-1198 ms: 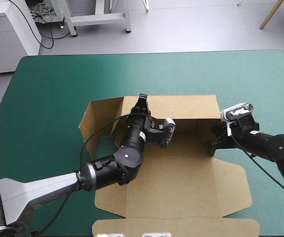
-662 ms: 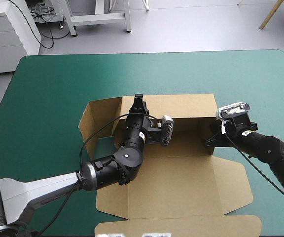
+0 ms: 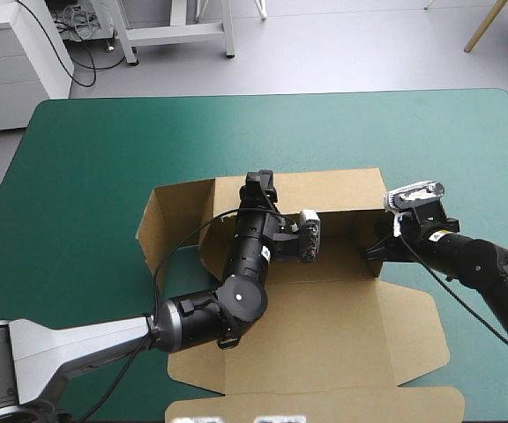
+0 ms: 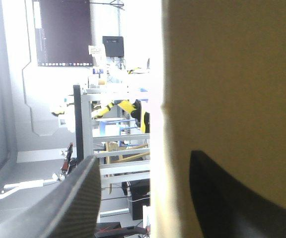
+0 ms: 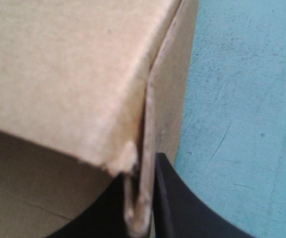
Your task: Fold the box
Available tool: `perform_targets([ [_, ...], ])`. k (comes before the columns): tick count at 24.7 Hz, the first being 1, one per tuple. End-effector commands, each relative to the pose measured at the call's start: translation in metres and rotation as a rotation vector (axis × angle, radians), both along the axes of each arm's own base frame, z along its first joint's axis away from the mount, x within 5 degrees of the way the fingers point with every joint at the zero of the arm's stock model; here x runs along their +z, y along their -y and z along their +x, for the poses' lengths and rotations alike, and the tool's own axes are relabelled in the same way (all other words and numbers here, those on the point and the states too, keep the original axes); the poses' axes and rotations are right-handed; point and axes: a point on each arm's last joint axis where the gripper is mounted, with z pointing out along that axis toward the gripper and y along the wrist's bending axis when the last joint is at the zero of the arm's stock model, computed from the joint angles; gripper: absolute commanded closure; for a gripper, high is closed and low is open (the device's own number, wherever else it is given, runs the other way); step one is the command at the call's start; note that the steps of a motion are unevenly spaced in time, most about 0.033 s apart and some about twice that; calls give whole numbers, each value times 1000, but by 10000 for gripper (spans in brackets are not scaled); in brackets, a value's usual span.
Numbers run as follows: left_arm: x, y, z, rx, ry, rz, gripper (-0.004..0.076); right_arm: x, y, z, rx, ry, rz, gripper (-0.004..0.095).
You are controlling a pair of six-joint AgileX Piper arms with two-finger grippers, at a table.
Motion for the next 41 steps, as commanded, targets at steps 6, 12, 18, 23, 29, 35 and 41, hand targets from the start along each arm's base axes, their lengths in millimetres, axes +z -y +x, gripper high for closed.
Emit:
perform_targets([
  [6,42,13,-40,-36,212,-79,373,17,-3,0,2,-18,32,907],
  [12,47,20,-68,-31,261,-95,378,18,-4,0,-1,-33,43,907],
  [18,61,17,-99,-32,309,-137,416,33,-1,0,-28,-74,26,908],
  [23,105,-12,-117,-54,336,-253,721,59,3,3,-72,-127,-9,908],
  [29,156,-58,-101,-14,320,-438,731,60,-2,51,-92,-262,-51,908],
  [35,168,-129,-37,252,113,-617,731,34,-12,121,-120,-337,-58,908],
  [41,151,-170,0,385,-111,-773,731,26,-13,152,-119,-339,-110,848],
])
